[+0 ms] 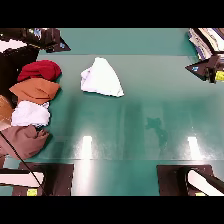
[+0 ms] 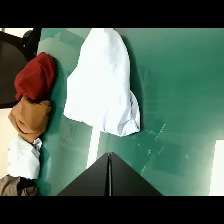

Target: Fold the shirts.

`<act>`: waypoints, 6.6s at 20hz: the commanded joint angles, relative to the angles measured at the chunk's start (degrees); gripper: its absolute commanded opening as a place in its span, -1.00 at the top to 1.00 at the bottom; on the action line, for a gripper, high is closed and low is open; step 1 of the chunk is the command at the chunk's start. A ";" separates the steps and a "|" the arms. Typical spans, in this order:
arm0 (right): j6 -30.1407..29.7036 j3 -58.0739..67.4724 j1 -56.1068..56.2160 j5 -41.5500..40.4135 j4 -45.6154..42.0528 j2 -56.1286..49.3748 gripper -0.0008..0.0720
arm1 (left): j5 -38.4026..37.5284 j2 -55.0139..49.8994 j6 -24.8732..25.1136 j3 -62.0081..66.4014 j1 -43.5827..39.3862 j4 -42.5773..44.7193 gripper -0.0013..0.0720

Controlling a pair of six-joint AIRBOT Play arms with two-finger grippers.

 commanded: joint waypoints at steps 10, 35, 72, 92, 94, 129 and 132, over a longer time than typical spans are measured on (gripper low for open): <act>0.02 0.00 0.02 0.00 0.02 0.02 0.93 | 0.02 0.02 0.00 0.00 0.02 0.00 0.91; 0.02 -0.07 0.07 1.36 -0.04 -0.09 0.93 | 12.11 -22.03 2.12 -10.75 -1.84 0.26 -0.75; -2.95 0.00 -0.07 -8.44 -1.62 16.22 0.93 | 1.81 5.03 3.45 -16.85 -7.67 16.31 -0.67; -2.27 -8.63 0.07 -3.74 -10.97 13.57 0.93 | 28.00 1.81 7.72 -53.72 -0.52 -2.91 0.64; 0.76 -13.22 0.07 -2.14 -17.11 14.84 0.93 | 27.15 1.81 7.72 -50.75 -0.52 -3.04 0.88; 5.57 19.52 12.87 -5.46 -37.33 8.07 0.94 | 18.58 29.24 9.18 -10.38 6.82 -1.27 0.91; 5.66 13.38 13.00 1.62 -37.18 8.09 0.94 | 12.83 29.24 6.80 -20.00 6.82 1.84 0.91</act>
